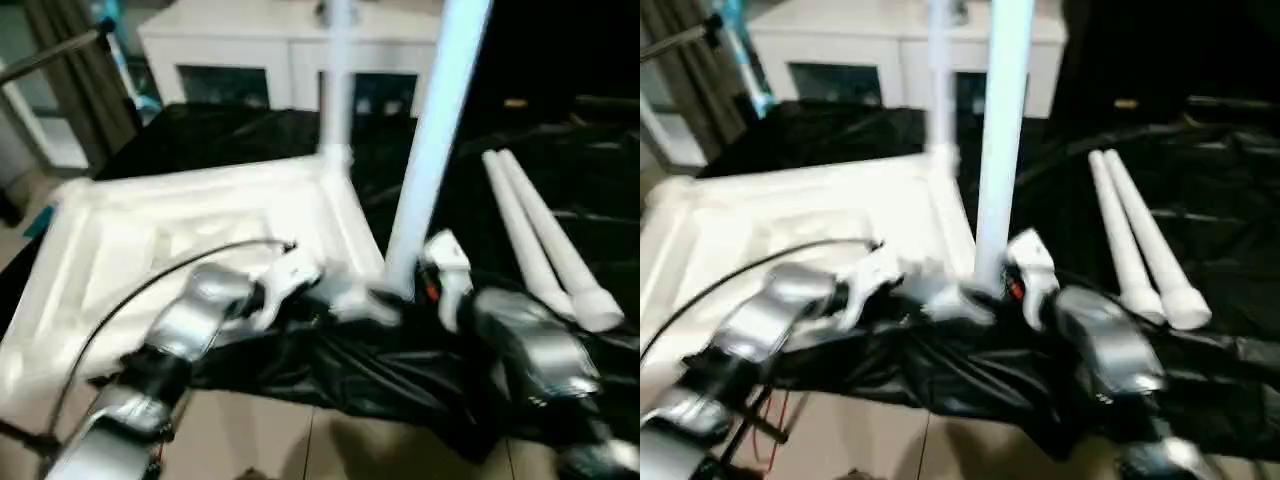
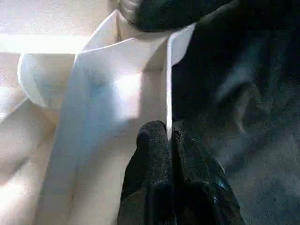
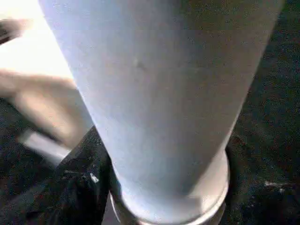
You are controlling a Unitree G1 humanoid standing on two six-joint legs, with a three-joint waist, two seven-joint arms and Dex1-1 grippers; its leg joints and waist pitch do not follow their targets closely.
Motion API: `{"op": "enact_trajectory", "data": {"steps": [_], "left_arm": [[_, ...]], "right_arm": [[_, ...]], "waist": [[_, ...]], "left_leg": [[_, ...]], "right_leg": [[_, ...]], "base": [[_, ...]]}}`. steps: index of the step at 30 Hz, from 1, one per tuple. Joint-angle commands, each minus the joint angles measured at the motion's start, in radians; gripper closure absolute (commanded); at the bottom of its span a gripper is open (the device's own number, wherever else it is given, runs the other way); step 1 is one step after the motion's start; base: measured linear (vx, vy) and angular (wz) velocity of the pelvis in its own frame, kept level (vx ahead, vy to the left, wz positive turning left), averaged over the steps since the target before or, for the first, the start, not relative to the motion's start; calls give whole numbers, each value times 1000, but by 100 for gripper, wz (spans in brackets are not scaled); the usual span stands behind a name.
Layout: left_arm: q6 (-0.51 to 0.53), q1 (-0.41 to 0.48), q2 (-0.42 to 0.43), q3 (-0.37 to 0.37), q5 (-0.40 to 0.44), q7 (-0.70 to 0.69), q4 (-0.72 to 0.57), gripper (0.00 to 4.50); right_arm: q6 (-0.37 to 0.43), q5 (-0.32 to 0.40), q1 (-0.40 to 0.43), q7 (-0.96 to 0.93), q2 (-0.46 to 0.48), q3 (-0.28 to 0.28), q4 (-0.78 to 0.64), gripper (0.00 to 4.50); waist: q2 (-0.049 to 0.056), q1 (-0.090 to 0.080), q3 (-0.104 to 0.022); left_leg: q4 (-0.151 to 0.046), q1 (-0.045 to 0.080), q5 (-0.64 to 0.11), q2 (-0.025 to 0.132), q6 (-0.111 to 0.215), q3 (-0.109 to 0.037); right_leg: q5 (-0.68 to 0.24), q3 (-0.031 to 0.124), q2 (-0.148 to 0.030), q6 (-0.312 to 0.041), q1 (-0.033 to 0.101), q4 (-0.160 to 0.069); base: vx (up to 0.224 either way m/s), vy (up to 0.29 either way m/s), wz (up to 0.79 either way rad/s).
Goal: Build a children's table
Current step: Rotate leg to tighten
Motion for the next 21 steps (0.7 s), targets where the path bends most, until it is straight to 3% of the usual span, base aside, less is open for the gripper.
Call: {"op": "enact_trajectory", "data": {"steps": [1,4,7,8,12,13,14,16,19,21], "left_arm": [[31,-44,-71,-3,-16,65,-21,450],[65,-52,-117,2,-7,131,-28,450],[78,-46,-153,-5,-6,150,-39,450],[72,-43,-158,-11,-2,151,-41,450],[47,-20,-139,-36,-4,118,-66,450],[42,-16,-130,-40,-7,104,-71,450],[35,-13,-123,-43,-8,92,-74,450],[23,-8,-110,-47,-10,73,-79,450],[-32,16,-42,-66,-37,-64,-114,450],[-55,22,-15,-70,-51,-119,-121,450]], "right_arm": [[55,-20,14,-70,61,48,74,176],[86,-9,6,-157,119,17,104,176],[59,-39,-10,-228,159,11,144,176],[53,-43,-13,-233,166,9,151,120],[46,-43,-13,-193,146,24,120,86],[32,-46,-14,-176,132,30,109,86],[18,-46,-14,-158,120,34,100,63],[-5,-51,-13,-133,101,42,89,59],[-71,-10,19,107,-12,89,-16,59],[-75,9,40,214,-63,115,-63,59]], "waist": [[-17,-1,-53],[-19,-1,-53],[-15,-4,-50],[-15,-6,-48],[-14,-6,-50],[-6,-6,-50],[-10,-6,-53],[-11,-7,-55],[-11,0,-61],[-9,3,-67]], "left_leg": [[-81,16,-268,26,6,-7],[-83,17,-275,25,13,-8],[-89,17,-313,25,-1,-12],[-91,17,-331,24,-5,-13],[-92,18,-347,24,-5,-14],[-94,17,-343,26,-6,-16],[-93,15,-338,27,-4,-16],[-91,11,-313,27,2,-14],[-83,11,-269,28,29,-11],[-75,8,-183,29,67,-10]], "right_leg": [[-309,36,-47,-188,39,-84],[-331,35,-45,-170,39,-91],[-369,32,-44,-155,37,-95],[-382,32,-43,-147,36,-98],[-381,33,-43,-138,36,-100],[-360,34,-43,-140,37,-97],[-331,33,-44,-145,40,-96],[-273,34,-42,-160,44,-90],[-191,35,-42,-183,49,-81],[-34,33,-38,-225,53,-65]], "base": [[0,0,0],[0,0,0],[0,0,0],[0,0,0],[0,0,0],[0,0,0],[0,0,0],[0,0,0],[0,0,0],[0,0,0]]}}
